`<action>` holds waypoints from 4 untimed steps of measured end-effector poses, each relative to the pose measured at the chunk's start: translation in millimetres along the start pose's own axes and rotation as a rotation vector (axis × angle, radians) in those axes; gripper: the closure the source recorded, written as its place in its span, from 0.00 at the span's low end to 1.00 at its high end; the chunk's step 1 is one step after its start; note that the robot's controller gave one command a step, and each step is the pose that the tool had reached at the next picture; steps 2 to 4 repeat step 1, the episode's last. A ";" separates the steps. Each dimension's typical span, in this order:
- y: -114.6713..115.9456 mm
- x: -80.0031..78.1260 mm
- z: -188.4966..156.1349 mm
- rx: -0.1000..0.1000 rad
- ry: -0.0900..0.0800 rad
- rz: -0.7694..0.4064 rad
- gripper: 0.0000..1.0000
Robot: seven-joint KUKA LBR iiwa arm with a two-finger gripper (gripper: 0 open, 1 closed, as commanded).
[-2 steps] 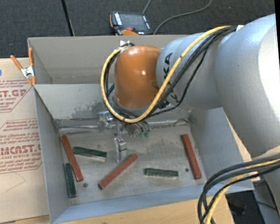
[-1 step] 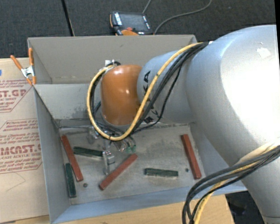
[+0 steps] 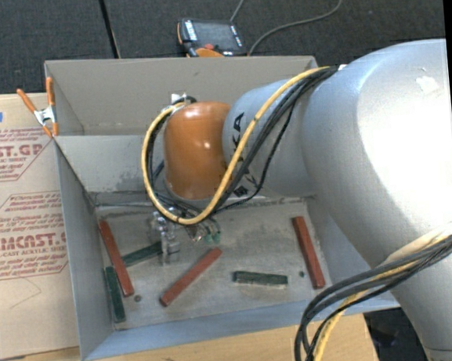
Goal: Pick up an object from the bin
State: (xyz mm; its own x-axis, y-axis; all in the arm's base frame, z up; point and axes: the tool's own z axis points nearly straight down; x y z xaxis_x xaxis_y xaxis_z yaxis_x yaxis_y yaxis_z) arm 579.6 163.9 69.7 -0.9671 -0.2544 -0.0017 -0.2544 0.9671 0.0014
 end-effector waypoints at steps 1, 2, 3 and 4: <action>-34.8 -1.8 -138.7 0.003 -0.010 -0.093 1.00; -34.8 -1.8 -138.7 0.003 -0.010 -0.093 1.00; -34.8 -1.8 -138.7 0.003 -0.010 -0.093 1.00; -34.8 -1.8 -138.7 0.003 -0.010 -0.093 1.00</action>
Offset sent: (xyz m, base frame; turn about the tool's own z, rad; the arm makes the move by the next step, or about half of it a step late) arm 0.0078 -0.0332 0.1334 -0.0943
